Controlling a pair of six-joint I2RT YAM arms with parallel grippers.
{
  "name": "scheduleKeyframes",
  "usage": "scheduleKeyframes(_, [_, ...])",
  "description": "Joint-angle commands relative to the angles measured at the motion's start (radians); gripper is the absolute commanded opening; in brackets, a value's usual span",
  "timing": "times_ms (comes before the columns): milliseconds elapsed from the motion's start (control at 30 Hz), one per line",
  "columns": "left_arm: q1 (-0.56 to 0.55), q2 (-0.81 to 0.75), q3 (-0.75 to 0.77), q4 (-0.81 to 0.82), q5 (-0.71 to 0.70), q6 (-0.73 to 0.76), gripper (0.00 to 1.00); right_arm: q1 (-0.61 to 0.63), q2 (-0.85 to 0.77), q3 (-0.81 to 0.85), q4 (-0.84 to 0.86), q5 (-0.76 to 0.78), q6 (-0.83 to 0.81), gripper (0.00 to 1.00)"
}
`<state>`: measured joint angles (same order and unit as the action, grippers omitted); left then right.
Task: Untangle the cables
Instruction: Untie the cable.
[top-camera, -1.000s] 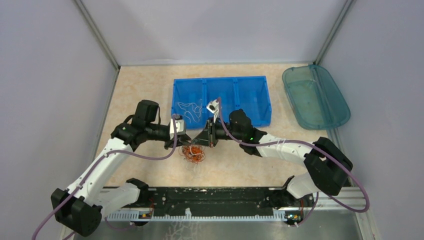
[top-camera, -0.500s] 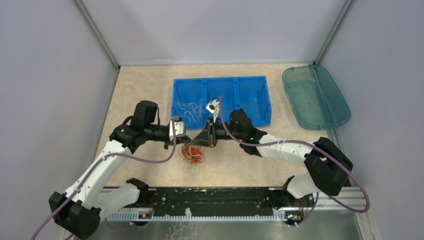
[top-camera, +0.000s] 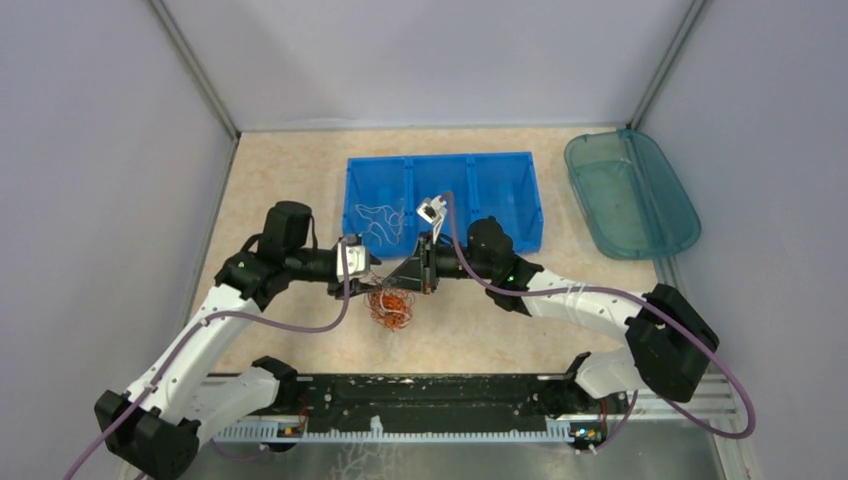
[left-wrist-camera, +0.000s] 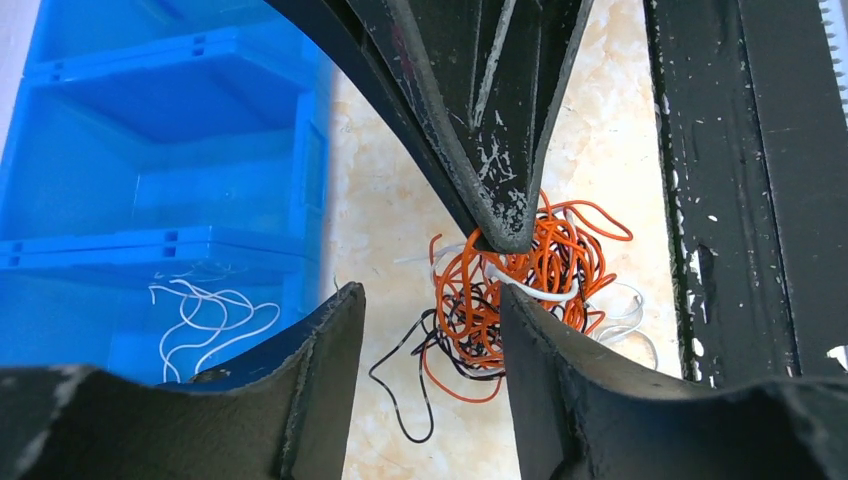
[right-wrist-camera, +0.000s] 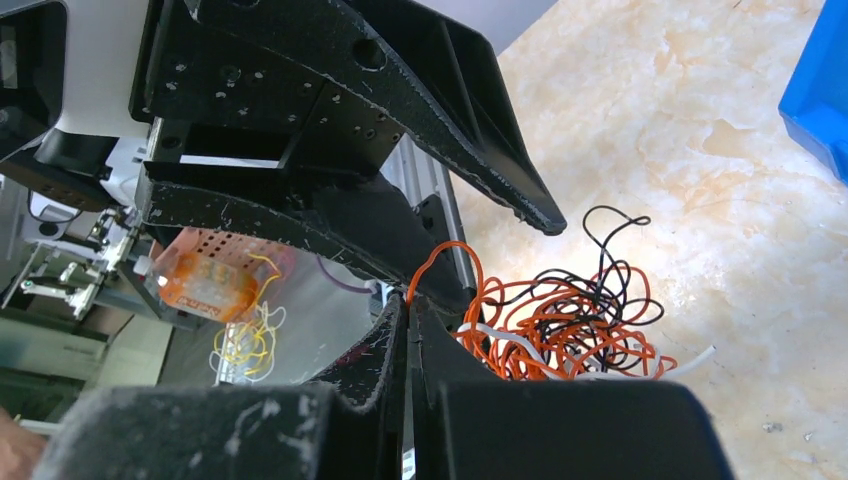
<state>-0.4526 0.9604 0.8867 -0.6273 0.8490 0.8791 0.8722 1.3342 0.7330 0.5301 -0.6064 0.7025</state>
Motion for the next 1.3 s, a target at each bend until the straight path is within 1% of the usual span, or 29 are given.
scheduleKeyframes(0, [0.003,-0.031,-0.017,0.014,0.015,0.048,0.59,-0.006,-0.037,0.009,0.052,-0.033,-0.006,0.00])
scheduleKeyframes(100, [0.002,-0.028,-0.017,0.013,0.026,0.052,0.54,-0.005,-0.036,0.008,0.058,-0.036,-0.005,0.00])
scheduleKeyframes(400, [0.002,-0.035,0.005,0.018,0.043,0.029,0.20,-0.005,-0.032,0.022,0.041,-0.030,0.001,0.00])
scheduleKeyframes(467, [0.000,-0.043,0.012,0.018,0.041,0.022,0.15,-0.005,-0.030,0.017,0.039,-0.021,0.000,0.00])
scheduleKeyframes(533, [-0.001,-0.047,0.021,0.019,0.040,-0.002,0.12,-0.006,-0.033,0.011,0.029,-0.008,-0.005,0.04])
scheduleKeyframes(667, [-0.001,-0.046,0.049,0.019,0.041,-0.065,0.08,-0.006,-0.046,0.003,-0.001,0.021,-0.029,0.08])
scheduleKeyframes(700, [-0.001,-0.048,0.053,0.019,0.043,-0.078,0.07,-0.006,-0.052,0.002,-0.008,0.029,-0.032,0.10])
scheduleKeyframes(733, [-0.001,-0.051,0.055,0.020,0.045,-0.088,0.06,-0.006,-0.057,0.002,-0.016,0.038,-0.036,0.16])
scheduleKeyframes(767, [-0.001,-0.056,0.055,0.019,0.044,-0.098,0.06,-0.006,-0.064,0.002,-0.026,0.049,-0.044,0.33])
scheduleKeyframes(800, [-0.001,-0.057,0.058,0.020,0.042,-0.111,0.06,-0.007,-0.075,-0.001,-0.039,0.061,-0.054,0.44])
scheduleKeyframes(833, [-0.002,-0.060,0.059,0.023,0.037,-0.124,0.06,-0.007,-0.087,-0.006,-0.047,0.078,-0.063,0.52])
scheduleKeyframes(867, [-0.003,-0.063,0.062,0.029,0.032,-0.137,0.06,-0.008,-0.103,-0.010,-0.057,0.097,-0.075,0.59])
scheduleKeyframes(933, [-0.006,-0.068,0.069,0.049,0.022,-0.166,0.05,-0.009,-0.137,-0.024,-0.061,0.142,-0.117,0.67])
scheduleKeyframes(1000, [-0.006,-0.071,0.074,0.074,0.014,-0.213,0.05,-0.001,-0.162,-0.048,-0.022,0.193,-0.153,0.71])
scheduleKeyframes(1067, [-0.010,-0.070,0.079,0.096,0.008,-0.270,0.05,0.018,-0.165,-0.058,0.010,0.225,-0.184,0.72])
scheduleKeyframes(1167, [-0.013,-0.062,0.100,0.120,0.015,-0.367,0.05,0.058,-0.136,-0.035,0.024,0.270,-0.249,0.72])
scheduleKeyframes(1267, [-0.016,-0.061,0.119,0.146,0.024,-0.442,0.04,0.078,-0.094,-0.009,0.042,0.293,-0.258,0.70])
